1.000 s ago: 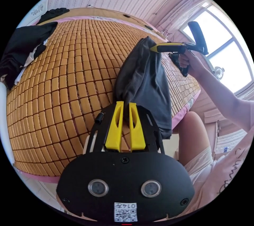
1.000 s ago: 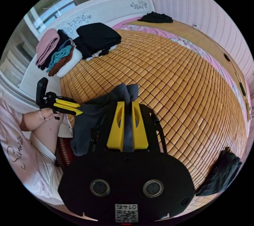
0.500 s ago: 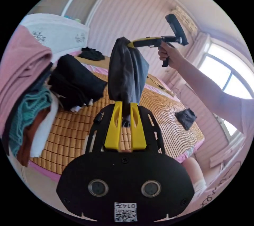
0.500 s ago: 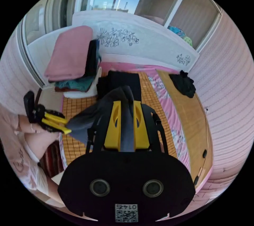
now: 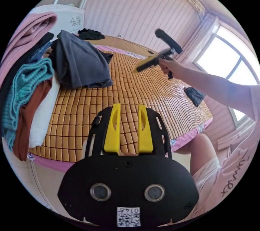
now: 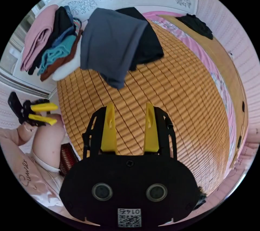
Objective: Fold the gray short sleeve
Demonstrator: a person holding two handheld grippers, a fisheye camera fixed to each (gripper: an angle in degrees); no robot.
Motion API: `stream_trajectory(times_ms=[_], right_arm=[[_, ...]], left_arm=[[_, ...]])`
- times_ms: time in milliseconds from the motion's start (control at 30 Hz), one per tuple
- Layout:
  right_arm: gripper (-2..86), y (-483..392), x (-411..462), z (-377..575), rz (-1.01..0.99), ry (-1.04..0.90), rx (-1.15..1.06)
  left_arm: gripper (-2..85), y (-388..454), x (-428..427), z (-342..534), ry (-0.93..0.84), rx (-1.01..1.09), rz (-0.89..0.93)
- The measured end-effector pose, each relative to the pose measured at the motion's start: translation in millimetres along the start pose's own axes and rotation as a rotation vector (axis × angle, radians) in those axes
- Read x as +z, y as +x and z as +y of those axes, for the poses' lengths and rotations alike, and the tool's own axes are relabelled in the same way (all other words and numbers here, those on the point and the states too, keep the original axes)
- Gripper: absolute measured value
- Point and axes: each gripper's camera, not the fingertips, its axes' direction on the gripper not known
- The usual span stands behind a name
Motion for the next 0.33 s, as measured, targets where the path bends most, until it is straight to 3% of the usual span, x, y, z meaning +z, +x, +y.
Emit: stream_trajectory(times_ms=[100,333], right_arm=[[14.9,22,0,111,0.151,-0.027,0.117],[17.8,88,-47,358,0.312,0.061,0.663]], left_arm=[[7.5,31,20,-1,-0.022,0.097,0.051],[5.4,150,112,-28,-0.140,0.400,0.266]])
